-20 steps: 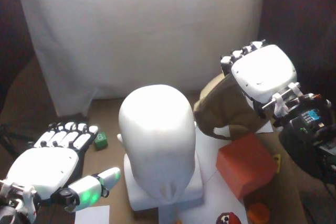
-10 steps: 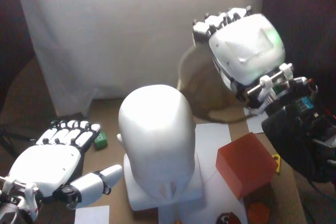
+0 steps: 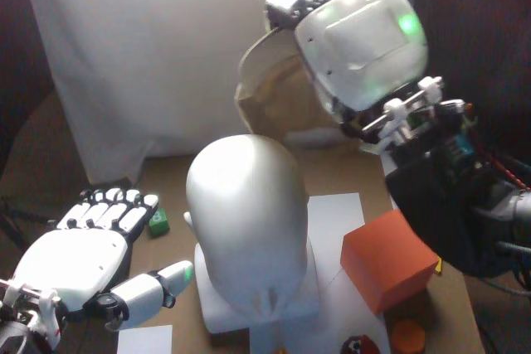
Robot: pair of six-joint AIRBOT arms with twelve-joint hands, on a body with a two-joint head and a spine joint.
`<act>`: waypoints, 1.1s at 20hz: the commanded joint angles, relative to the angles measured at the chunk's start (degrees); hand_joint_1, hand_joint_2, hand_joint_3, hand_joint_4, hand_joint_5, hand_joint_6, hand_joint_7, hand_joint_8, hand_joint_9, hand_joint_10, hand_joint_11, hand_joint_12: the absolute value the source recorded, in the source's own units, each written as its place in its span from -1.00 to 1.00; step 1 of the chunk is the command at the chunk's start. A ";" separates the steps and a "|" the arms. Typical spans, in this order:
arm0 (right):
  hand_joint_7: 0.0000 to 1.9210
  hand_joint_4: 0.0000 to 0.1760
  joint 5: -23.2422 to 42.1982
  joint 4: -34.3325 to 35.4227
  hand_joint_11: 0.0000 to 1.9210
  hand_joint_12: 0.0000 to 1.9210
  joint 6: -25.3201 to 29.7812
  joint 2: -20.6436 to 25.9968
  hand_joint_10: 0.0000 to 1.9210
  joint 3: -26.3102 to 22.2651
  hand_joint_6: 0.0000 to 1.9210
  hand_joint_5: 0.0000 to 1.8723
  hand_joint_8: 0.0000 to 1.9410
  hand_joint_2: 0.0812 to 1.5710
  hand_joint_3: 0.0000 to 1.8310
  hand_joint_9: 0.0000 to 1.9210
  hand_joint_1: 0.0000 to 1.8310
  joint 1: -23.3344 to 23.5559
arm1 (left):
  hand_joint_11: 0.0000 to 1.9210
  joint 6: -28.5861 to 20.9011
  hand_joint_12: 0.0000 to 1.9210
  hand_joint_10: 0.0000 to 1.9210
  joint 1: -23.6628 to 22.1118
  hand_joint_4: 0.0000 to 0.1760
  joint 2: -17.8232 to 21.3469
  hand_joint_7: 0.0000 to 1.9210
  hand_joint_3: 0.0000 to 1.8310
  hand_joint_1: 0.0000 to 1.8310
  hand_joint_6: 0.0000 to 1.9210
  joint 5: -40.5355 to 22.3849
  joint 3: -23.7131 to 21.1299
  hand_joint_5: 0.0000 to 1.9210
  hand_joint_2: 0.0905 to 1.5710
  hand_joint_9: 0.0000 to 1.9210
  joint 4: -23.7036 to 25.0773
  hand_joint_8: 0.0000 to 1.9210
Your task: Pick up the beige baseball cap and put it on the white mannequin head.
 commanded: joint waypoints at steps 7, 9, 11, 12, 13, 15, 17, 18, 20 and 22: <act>-0.03 -1.00 3.67 -7.91 -0.15 0.76 0.02 -1.35 0.25 -0.94 -0.01 -0.09 -0.05 0.40 -1.00 -0.05 0.62 1.10 | -1.00 -0.26 -0.67 -1.00 0.26 -1.00 0.47 -0.93 -1.00 -1.00 -1.00 -6.53 -0.38 -0.91 0.48 -0.95 1.69 -1.00; -0.02 -1.00 2.66 -8.84 -0.15 0.76 0.13 -1.41 0.25 -2.20 -0.02 -0.09 -0.05 0.40 -1.00 -0.05 0.62 0.33 | -1.00 -0.29 -0.67 -1.00 0.34 -1.00 0.47 -0.92 -1.00 -1.00 -0.99 -6.52 -0.47 -0.88 0.48 -0.95 1.66 -1.00; -0.02 -1.00 2.74 -10.38 -0.15 0.76 0.07 -1.14 0.25 -4.04 -0.03 -0.09 -0.05 0.40 -1.00 -0.05 0.62 -0.87 | -1.00 -0.71 -0.67 -1.00 0.49 -1.00 0.48 -0.91 -1.00 -1.00 -0.99 -6.36 -0.41 -0.87 0.47 -0.95 1.57 -0.99; -0.02 -1.00 2.58 -11.10 -0.15 0.76 0.05 -0.99 0.25 -5.00 -0.02 -0.09 -0.05 0.40 -1.00 -0.05 0.62 -1.39 | -1.00 -0.74 -0.67 -1.00 0.55 -1.00 0.50 -0.91 -1.00 -1.00 -0.99 -6.29 -0.41 -0.87 0.47 -0.95 1.57 -0.99; -0.02 -1.00 2.26 -12.10 -0.16 0.76 0.04 -0.79 0.25 -6.05 -0.02 -0.09 -0.05 0.40 -1.00 -0.04 0.62 -2.06 | -1.00 -0.74 -0.70 -1.00 0.64 -1.00 0.54 -0.92 -1.00 -1.00 -0.99 -6.29 -0.42 -0.86 0.47 -0.96 1.55 -1.00; -0.02 -1.00 1.77 -13.12 -0.16 0.77 -0.56 -0.59 0.24 -7.53 -0.02 -0.09 -0.05 0.40 -1.00 -0.04 0.62 -2.91 | -1.00 -0.74 -0.72 -1.00 0.69 -1.00 0.66 -0.92 -1.00 -1.00 -0.99 -6.38 -0.41 -0.86 0.47 -0.96 1.55 -1.00; -0.04 -1.00 2.44 -13.11 -0.16 0.77 -1.05 -0.16 0.25 -9.15 -0.01 -0.11 -0.04 0.41 -1.00 -0.04 0.62 -4.09 | -1.00 -0.74 -0.72 -1.00 0.75 -1.00 0.74 -0.93 -1.00 -1.00 -1.00 -6.69 -0.39 -0.86 0.47 -0.96 1.55 -1.00; -0.04 -1.00 3.12 -13.09 -0.16 0.77 -1.73 0.10 0.25 -10.05 0.00 -0.11 -0.04 0.41 -1.00 -0.04 0.62 -4.86 | -1.00 -0.74 -0.68 -1.00 0.75 -1.00 0.77 -0.92 -1.00 -1.00 -1.00 -6.72 -0.38 -0.86 0.47 -0.95 1.55 -1.00; -0.04 -1.00 5.53 -13.10 -0.16 0.77 -5.11 0.21 0.25 -11.69 0.00 -0.10 -0.04 0.41 -1.00 -0.04 0.62 -6.95 | -1.00 -0.74 -0.67 -1.00 0.75 -1.00 0.78 -0.92 -1.00 -1.00 -1.00 -7.04 -0.38 -0.85 0.47 -0.94 1.55 -1.00; -0.04 -1.00 5.93 -13.01 -0.15 0.76 -7.15 0.18 0.26 -12.47 0.00 -0.10 -0.04 0.41 -1.00 -0.05 0.62 -8.45 | -1.00 -0.74 -0.62 -0.99 0.75 -1.00 0.80 -0.88 -1.00 -1.00 -0.99 -7.28 -0.33 -0.83 0.47 -0.91 1.55 -0.99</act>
